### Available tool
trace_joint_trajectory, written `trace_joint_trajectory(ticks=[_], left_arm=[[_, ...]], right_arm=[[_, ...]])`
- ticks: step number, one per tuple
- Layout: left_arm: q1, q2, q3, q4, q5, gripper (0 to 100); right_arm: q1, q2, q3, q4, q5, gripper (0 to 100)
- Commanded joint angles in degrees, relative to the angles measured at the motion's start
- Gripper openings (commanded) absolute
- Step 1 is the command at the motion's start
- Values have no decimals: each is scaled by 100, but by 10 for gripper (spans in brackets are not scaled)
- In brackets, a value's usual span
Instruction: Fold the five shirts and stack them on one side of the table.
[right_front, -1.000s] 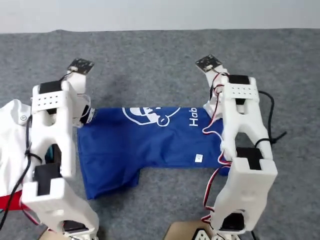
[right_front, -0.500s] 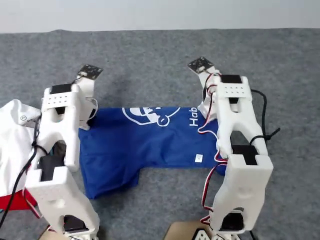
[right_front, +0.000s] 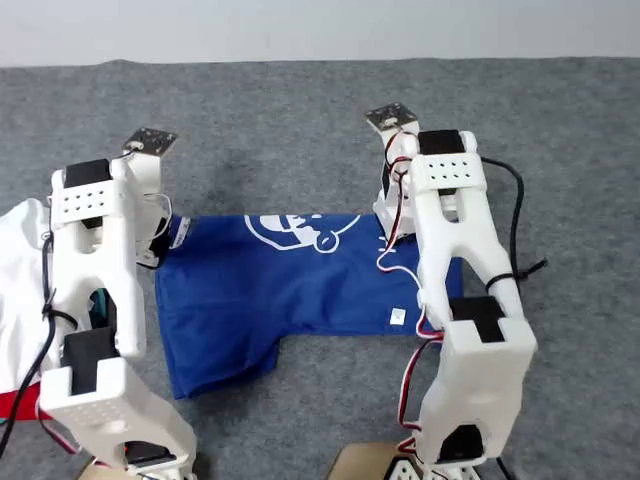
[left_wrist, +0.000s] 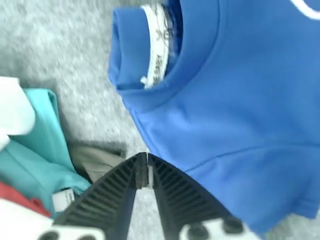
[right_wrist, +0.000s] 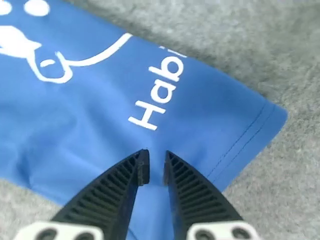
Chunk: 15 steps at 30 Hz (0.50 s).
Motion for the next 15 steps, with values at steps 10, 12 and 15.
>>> trace_joint_trajectory(ticks=[10, 12, 15], left_arm=[[0, -299, -163, 519, 70, 7], [-9, -299, -163, 519, 70, 7], [0, -299, -163, 519, 70, 7]], right_arm=[[804, 629, -360, -681, 404, 157], [848, 576, -536, -585, 404, 168], [866, 585, -888, -426, 404, 192]])
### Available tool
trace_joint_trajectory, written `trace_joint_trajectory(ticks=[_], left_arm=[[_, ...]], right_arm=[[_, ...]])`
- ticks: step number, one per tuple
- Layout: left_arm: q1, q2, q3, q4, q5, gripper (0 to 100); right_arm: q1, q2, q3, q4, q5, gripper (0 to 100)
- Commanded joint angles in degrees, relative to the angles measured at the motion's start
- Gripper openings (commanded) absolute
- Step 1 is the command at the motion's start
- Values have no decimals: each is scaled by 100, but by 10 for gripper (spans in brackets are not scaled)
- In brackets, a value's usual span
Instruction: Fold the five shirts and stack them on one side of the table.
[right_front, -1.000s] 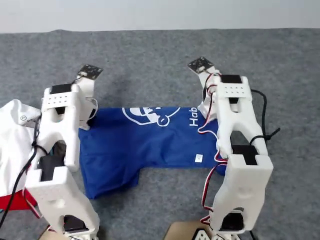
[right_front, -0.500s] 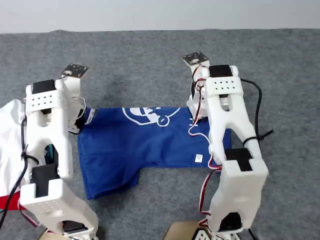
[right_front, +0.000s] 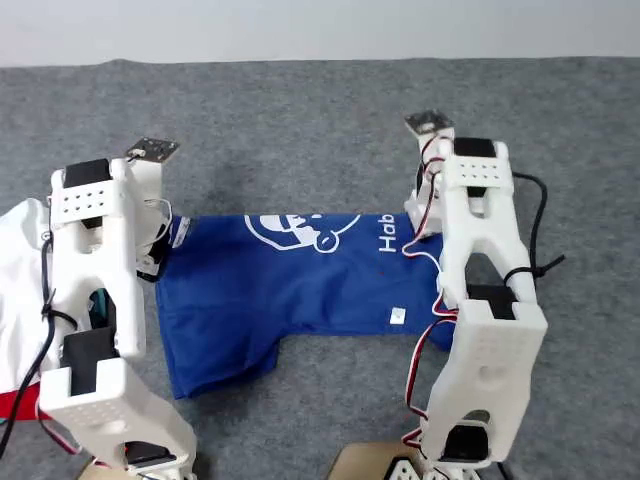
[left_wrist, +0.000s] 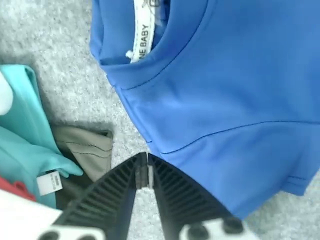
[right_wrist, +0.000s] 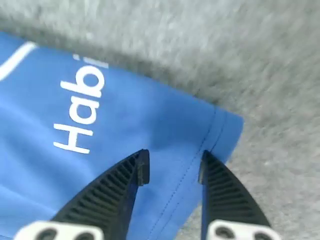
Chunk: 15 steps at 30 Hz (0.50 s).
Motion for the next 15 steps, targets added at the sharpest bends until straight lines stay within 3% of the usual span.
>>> trace_joint_trajectory(ticks=[1, 15], left_arm=[[0, -308, -163, 53, 35, 7], [9, -281, -163, 53, 35, 7]], right_arm=[[75, -119, -554, 101, 70, 195], [303, 180, -677, 180, 53, 195]])
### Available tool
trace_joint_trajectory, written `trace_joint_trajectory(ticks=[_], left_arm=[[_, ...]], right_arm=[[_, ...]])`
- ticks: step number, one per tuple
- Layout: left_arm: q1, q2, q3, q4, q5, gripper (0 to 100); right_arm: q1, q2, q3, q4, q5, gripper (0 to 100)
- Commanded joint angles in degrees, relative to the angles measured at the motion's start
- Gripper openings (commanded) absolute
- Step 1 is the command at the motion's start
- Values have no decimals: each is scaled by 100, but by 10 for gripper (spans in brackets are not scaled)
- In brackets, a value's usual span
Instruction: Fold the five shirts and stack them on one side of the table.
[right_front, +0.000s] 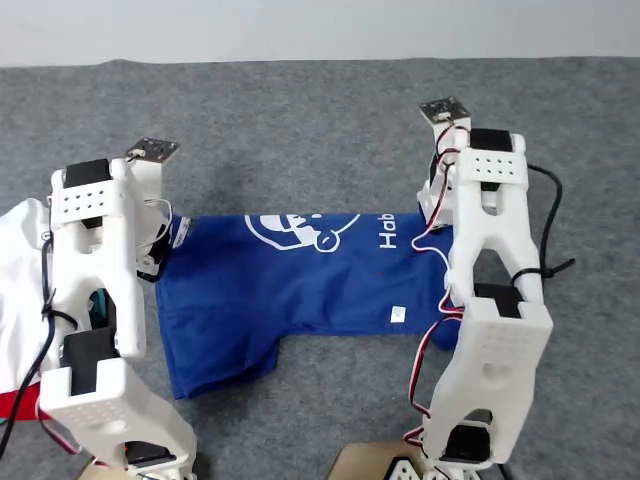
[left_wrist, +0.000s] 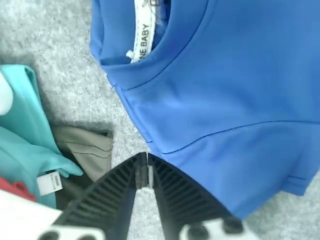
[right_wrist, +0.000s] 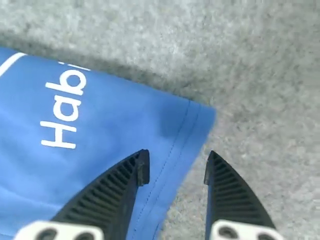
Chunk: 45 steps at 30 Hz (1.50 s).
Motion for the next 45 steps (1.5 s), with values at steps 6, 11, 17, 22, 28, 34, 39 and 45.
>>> trace_joint_trajectory(ticks=[6, 11, 17, 22, 28, 34, 39, 45], left_arm=[[9, -281, -163, 53, 35, 7], [9, -281, -154, 53, 35, 7], [9, -281, -154, 53, 35, 7], [9, -281, -154, 53, 35, 7], [9, -273, -127, 53, 18, 7], [9, -273, 189, 9, 0, 7], [9, -273, 207, -53, 0, 7], [9, -281, 207, -70, 0, 7]], right_arm=[[31, 444, -273, -215, 26, 194], [-40, 418, -273, -163, 26, 117], [-277, 207, -273, -163, 26, 69], [-356, 207, -273, -163, 26, 69], [-338, 145, -281, -31, 44, 81], [-338, 145, -378, 409, 62, 160], [-338, 145, -888, 769, 62, 143], [-365, 198, -1697, 1358, 62, 140]])
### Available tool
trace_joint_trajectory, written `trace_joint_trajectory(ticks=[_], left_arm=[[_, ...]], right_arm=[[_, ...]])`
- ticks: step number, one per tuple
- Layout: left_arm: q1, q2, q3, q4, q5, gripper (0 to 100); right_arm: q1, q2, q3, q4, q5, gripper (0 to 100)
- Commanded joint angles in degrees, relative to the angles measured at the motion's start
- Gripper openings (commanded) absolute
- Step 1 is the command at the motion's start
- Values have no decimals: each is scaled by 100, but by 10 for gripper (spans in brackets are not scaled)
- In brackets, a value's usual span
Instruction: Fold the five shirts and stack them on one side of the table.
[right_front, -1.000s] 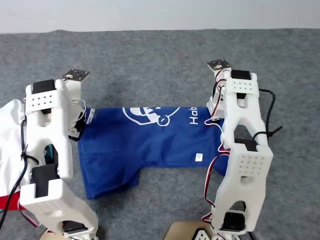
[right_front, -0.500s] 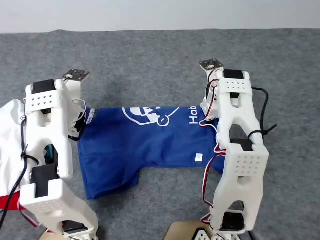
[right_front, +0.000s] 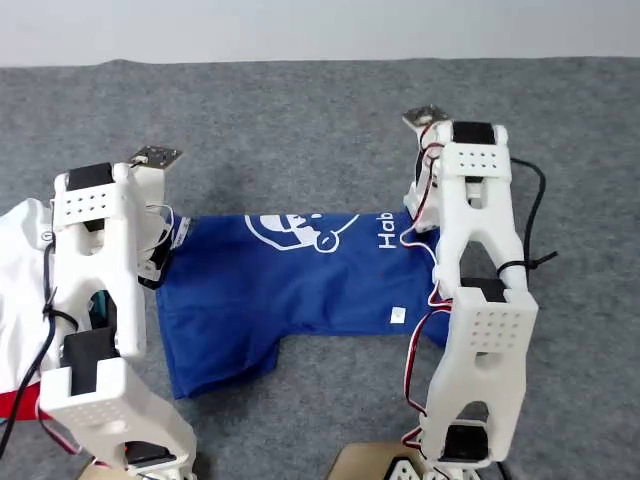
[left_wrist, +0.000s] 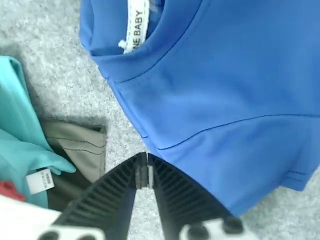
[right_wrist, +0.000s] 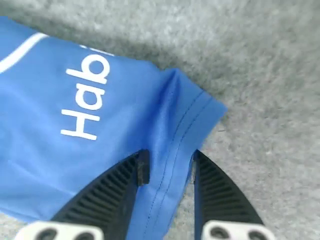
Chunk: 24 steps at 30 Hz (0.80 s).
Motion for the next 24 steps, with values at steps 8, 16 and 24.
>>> trace_joint_trajectory(ticks=[8, 16, 24], left_arm=[[9, -281, -4, -70, 0, 7], [9, -281, -4, -70, 0, 7], [9, -273, -4, -79, -9, 7]], right_arm=[[-57, 136, -510, 110, 70, 140], [-57, 365, -519, 66, 53, 140], [136, 251, -624, 110, 62, 140]])
